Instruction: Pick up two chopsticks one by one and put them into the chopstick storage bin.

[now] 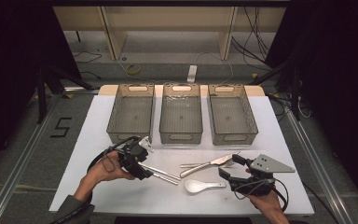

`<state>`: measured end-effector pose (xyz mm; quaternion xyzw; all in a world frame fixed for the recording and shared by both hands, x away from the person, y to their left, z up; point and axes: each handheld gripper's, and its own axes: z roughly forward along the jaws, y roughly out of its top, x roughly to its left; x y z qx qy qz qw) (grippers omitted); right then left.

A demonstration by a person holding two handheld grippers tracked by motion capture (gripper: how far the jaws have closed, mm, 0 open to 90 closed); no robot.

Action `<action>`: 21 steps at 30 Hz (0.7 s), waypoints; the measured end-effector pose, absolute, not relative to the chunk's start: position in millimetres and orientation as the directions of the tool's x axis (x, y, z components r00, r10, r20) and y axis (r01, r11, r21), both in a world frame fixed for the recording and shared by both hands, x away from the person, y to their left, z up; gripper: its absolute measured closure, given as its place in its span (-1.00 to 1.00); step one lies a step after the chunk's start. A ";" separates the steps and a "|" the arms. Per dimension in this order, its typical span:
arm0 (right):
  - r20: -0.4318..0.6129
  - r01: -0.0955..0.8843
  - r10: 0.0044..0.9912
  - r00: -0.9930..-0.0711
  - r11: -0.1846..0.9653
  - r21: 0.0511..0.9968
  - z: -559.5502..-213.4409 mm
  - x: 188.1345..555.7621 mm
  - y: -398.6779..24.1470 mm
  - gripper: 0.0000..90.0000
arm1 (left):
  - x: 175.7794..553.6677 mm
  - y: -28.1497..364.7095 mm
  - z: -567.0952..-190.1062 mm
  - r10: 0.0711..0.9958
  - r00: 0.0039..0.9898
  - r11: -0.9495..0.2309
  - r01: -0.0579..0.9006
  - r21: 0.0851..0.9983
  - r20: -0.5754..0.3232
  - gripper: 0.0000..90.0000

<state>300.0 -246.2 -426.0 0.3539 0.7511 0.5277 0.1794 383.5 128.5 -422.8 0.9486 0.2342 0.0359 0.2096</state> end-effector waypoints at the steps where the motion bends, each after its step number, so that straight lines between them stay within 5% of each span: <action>1: 0.104 0.344 0.721 -0.685 0.194 0.919 -425.9 299.8 -246.0 -0.38 | 384.3 128.6 -424.4 0.452 0.892 -0.810 0.422 0.408 -0.026 -0.17; 21: 0.100 0.338 0.705 -0.702 0.207 0.918 -426.3 299.6 -243.1 -0.38 | 396.2 128.8 -451.6 0.375 0.927 -0.889 0.355 0.289 0.015 0.19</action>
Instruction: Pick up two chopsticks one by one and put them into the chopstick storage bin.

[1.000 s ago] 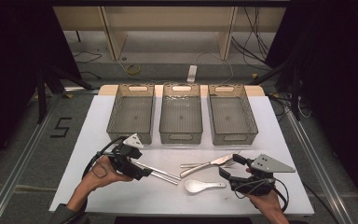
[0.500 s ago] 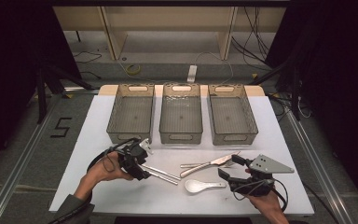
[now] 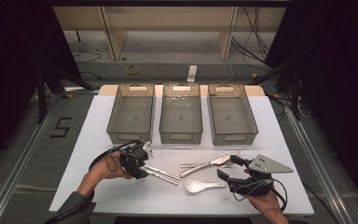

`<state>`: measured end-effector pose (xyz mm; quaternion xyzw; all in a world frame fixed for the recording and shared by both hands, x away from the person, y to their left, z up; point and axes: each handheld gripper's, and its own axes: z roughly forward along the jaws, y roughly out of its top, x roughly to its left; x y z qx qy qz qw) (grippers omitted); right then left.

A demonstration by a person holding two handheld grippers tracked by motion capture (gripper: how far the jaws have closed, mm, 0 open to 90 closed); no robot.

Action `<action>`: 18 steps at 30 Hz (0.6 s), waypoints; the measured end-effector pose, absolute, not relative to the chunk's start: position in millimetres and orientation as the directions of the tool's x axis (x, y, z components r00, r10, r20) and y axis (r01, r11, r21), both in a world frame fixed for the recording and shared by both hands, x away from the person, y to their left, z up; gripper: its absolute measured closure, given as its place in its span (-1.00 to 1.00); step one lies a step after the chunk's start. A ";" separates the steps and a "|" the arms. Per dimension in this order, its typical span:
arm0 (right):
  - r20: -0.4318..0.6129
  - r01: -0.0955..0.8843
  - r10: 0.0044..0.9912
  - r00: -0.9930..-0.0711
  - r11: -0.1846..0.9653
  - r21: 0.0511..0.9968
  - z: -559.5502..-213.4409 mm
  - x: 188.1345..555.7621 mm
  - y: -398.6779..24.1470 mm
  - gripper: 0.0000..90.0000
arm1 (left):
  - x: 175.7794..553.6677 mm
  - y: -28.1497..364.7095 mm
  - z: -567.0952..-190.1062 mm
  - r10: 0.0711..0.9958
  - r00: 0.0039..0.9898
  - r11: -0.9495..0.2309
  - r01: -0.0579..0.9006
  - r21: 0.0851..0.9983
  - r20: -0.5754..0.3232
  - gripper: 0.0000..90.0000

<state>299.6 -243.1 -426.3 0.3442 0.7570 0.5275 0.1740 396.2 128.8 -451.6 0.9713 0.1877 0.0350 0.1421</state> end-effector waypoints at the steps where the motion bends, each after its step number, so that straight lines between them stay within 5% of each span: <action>1: 0.099 0.338 0.705 -0.703 0.208 0.918 -426.3 299.5 -243.0 -0.38 | 397.5 128.0 -452.2 0.358 0.933 -0.901 0.339 0.270 0.023 0.20; 18: 0.110 0.354 0.682 -0.723 0.229 0.907 -427.9 300.1 -240.0 -0.37 | 398.4 124.8 -460.0 0.312 0.949 -0.933 0.296 0.206 0.050 0.39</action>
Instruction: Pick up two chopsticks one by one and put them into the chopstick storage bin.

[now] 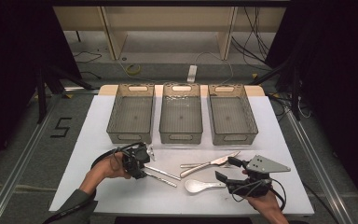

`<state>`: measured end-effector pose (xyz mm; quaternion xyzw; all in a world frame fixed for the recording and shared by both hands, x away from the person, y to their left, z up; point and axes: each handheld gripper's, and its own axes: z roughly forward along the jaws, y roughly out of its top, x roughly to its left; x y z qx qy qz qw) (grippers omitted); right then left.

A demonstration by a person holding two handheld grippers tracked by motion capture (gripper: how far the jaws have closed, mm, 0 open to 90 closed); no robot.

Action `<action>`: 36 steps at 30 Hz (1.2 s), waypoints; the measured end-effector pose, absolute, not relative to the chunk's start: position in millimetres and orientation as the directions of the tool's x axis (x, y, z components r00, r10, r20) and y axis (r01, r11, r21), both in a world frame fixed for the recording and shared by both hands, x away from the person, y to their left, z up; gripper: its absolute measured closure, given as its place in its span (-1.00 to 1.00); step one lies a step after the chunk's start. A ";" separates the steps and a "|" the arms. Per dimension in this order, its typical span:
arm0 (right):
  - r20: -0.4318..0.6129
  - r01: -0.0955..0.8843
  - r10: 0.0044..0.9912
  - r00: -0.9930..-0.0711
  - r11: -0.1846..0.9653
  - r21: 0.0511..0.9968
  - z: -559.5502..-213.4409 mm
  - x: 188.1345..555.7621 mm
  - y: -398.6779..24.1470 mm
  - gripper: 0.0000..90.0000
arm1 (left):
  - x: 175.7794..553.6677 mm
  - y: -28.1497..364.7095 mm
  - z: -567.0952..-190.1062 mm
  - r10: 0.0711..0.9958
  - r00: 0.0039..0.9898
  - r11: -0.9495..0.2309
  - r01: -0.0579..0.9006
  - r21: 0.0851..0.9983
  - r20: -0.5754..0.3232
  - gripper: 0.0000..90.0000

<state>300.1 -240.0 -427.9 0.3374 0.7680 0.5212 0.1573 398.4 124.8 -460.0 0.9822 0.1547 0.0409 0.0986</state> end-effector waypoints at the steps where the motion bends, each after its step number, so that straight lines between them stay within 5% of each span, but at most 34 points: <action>1: 0.109 0.353 0.680 -0.725 0.231 0.907 -428.1 300.3 -239.7 -0.37 | 398.5 124.7 -459.9 0.311 0.949 -0.934 0.297 0.199 0.046 0.41; 36: 0.103 0.372 0.648 -0.755 0.294 0.880 -430.5 300.8 -235.5 -0.36 | 370.6 124.9 -459.7 0.152 0.988 -0.981 0.146 0.125 0.036 0.87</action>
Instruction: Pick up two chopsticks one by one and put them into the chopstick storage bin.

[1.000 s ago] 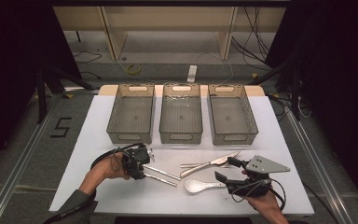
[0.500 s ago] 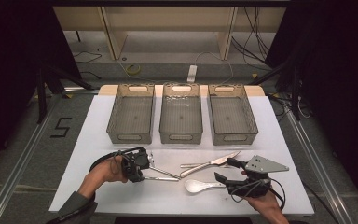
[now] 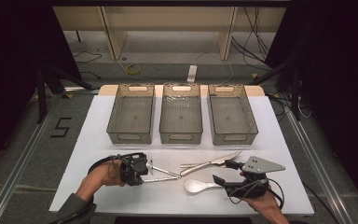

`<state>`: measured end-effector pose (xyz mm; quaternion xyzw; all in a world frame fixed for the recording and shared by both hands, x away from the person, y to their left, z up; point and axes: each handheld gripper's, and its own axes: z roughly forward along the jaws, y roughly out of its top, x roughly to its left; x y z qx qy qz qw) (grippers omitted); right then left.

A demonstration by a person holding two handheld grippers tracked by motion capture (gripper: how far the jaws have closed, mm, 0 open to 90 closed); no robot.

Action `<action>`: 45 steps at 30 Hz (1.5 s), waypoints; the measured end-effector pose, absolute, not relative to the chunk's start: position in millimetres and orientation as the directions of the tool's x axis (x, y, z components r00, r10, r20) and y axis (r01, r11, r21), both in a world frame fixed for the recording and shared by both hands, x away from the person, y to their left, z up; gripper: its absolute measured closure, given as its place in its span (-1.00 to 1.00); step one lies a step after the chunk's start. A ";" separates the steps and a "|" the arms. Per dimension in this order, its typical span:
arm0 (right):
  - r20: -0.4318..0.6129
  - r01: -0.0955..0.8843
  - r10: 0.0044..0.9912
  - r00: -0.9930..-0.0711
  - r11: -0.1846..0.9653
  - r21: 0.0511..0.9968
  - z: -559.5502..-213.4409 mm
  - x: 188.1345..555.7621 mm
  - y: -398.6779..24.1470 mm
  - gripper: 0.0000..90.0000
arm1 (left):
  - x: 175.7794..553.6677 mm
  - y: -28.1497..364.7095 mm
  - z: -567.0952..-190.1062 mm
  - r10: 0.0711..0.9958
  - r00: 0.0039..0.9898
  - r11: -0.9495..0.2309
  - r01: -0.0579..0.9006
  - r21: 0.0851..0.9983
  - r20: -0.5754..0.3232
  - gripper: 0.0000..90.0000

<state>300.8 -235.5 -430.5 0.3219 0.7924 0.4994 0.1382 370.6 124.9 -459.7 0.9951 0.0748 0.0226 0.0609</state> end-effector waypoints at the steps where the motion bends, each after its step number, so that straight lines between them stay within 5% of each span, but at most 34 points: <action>1: 0.102 0.374 0.648 -0.755 0.297 0.879 -430.6 300.9 -235.5 -0.35 | 370.3 124.9 -459.7 0.151 0.988 -0.981 0.145 0.125 0.034 0.88; 18: 0.099 0.374 0.635 -0.766 0.315 0.872 -431.7 301.1 -233.6 -0.34 | 366.4 127.5 -444.3 0.163 0.987 -0.973 0.157 0.171 0.019 0.90; 31: 0.111 0.374 0.644 -0.757 0.287 0.882 -430.8 301.4 -235.7 -0.34 | 380.4 135.3 -417.3 0.426 0.905 -0.839 0.396 0.372 -0.002 0.90; 45: 0.107 0.354 0.689 -0.717 0.227 0.907 -428.1 301.4 -242.0 -0.35 | 409.3 151.1 -383.8 0.570 0.819 -0.683 0.518 0.515 -0.068 0.89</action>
